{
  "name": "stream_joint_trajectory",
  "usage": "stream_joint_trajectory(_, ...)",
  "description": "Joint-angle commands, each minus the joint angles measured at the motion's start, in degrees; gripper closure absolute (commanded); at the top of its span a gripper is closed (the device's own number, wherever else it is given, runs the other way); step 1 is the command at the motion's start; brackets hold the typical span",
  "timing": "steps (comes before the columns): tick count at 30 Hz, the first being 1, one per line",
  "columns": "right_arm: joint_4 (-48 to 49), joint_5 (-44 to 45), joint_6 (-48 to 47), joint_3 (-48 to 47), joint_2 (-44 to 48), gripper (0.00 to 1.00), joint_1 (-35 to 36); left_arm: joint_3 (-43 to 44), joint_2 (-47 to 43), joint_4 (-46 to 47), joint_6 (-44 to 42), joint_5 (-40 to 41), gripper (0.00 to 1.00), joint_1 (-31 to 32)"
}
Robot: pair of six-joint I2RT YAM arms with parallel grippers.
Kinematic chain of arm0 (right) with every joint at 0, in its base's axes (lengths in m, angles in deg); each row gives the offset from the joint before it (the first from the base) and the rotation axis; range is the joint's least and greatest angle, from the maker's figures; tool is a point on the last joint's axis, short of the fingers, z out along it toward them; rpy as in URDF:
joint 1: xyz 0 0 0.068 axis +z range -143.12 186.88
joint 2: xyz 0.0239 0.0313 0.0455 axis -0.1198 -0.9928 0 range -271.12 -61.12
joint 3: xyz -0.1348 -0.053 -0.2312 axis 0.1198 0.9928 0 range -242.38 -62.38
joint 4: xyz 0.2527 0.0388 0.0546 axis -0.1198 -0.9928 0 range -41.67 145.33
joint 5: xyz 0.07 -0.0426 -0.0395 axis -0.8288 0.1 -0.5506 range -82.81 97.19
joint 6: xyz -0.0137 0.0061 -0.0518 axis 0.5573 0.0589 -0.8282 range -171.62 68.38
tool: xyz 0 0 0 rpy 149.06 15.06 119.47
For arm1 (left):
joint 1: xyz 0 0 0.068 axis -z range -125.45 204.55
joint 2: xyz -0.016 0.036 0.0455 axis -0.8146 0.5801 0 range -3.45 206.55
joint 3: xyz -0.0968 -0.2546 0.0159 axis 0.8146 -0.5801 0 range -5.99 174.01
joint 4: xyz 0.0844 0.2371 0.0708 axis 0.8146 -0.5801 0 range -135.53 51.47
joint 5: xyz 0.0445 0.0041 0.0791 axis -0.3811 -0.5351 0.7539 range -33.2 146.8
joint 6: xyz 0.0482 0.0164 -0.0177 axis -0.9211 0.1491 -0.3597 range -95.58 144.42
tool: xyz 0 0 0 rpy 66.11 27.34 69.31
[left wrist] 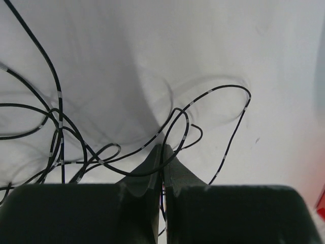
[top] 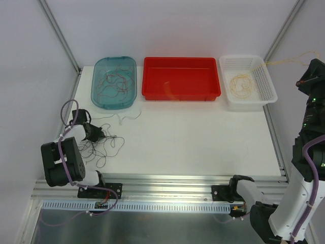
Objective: Untangle the cables
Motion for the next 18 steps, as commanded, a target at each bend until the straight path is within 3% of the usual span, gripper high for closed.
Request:
stream_joint_trajectory(1,3.8,3.0,-0.5,1.8,0.6,0.99,-0.5,-1.0,1.6,-4.7,0.2,4.5,1.0,-5.9)
stream_joint_trajectory(6,2.7,4.7,-2.0,1.1,-0.2,0.99,-0.5,0.9,1.9,-5.3,-0.3,2.6,1.0,-14.2)
stream_joint_trajectory(11,2.4,-0.1,-3.1,3.0,-0.5,0.99,-0.5,4.5,2.0,-6.5,-4.1,-0.8,1.0,-15.0)
stream_joint_trajectory(15,0.9,-3.3,-3.0,8.0,-1.7,0.99,-0.5,3.8,-1.7,-6.5,-6.7,-3.9,1.0,-12.1)
stream_joint_trajectory(18,4.1,-2.0,-2.9,13.8,-1.5,0.99,-0.5,3.3,-5.1,-6.6,-8.3,-5.3,1.0,-4.6)
